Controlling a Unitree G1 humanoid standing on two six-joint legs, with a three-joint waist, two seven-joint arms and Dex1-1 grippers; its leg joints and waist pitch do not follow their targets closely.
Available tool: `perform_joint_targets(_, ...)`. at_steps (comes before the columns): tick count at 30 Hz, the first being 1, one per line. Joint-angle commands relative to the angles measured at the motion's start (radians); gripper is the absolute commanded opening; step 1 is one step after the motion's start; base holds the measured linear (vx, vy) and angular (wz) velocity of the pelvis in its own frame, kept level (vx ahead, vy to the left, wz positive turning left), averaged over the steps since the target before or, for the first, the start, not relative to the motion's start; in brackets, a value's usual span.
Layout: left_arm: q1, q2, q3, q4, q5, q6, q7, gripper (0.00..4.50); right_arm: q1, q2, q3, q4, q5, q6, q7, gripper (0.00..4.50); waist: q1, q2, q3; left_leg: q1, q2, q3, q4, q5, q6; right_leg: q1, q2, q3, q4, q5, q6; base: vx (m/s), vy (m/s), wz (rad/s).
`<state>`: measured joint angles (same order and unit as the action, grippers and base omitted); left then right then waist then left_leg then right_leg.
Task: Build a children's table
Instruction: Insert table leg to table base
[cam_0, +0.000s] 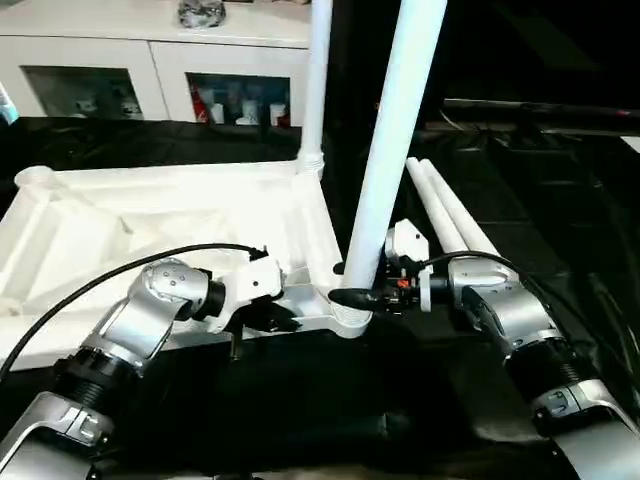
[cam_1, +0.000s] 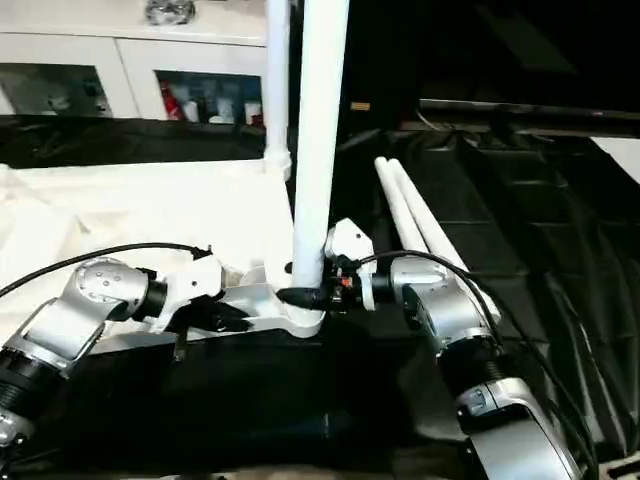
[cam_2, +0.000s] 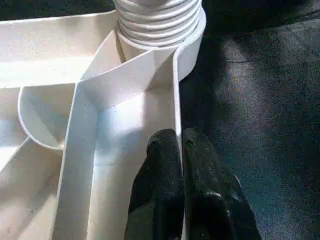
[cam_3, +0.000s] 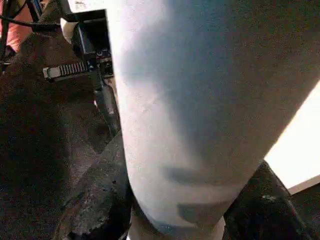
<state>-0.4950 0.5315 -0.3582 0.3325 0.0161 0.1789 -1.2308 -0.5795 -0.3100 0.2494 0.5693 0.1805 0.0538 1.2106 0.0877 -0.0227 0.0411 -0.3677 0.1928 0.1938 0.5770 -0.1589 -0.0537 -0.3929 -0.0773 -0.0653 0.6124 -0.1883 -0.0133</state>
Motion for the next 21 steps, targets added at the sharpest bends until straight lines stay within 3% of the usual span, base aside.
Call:
perform_joint_targets(1, -0.063, -0.011, 0.014, -0.036, -0.027, -0.045, -0.010, 0.00, 0.038, -0.003, 0.063, 0.037, -0.063, 0.006, 0.016, 1.89, -0.001, 0.010, -0.052, 0.022, 0.044, -0.023, -0.072, -0.349, -0.016, 0.029, -0.067, 0.048, -0.081, -0.295, -0.190, 0.000, 0.000, 0.00)
perform_joint_targets(14, -0.068, -0.025, 0.034, -0.024, -0.023, -0.030, 0.026, 0.00, 0.034, 0.059, -0.003, 0.106, -0.058, 0.006, -0.147, 1.89, -0.006, 0.011, -0.046, 0.025, 0.042, -0.029, -0.077, -0.413, -0.035, 0.021, -0.070, 0.047, -0.095, -0.417, -0.158, 0.000, 0.000, 0.00)
perform_joint_targets(18, -0.074, -0.034, 0.042, -0.023, -0.032, -0.019, 0.034, 0.00, 0.012, 0.088, -0.019, 0.152, -0.077, 0.011, -0.244, 1.89, -0.016, 0.011, -0.044, 0.025, 0.041, -0.035, -0.078, -0.445, -0.049, 0.018, -0.073, 0.045, -0.100, -0.479, -0.138, 0.000, 0.000, 0.00)
perform_joint_targets(21, -0.113, -0.098, 0.072, -0.008, -0.035, 0.074, 0.144, 0.00, -0.053, 0.165, -0.063, 0.267, -0.113, 0.041, -0.499, 1.89, -0.035, 0.013, -0.043, 0.028, 0.038, -0.039, -0.078, -0.469, -0.070, 0.012, -0.071, 0.042, -0.100, -0.497, -0.145, 0.000, 0.000, 0.00)
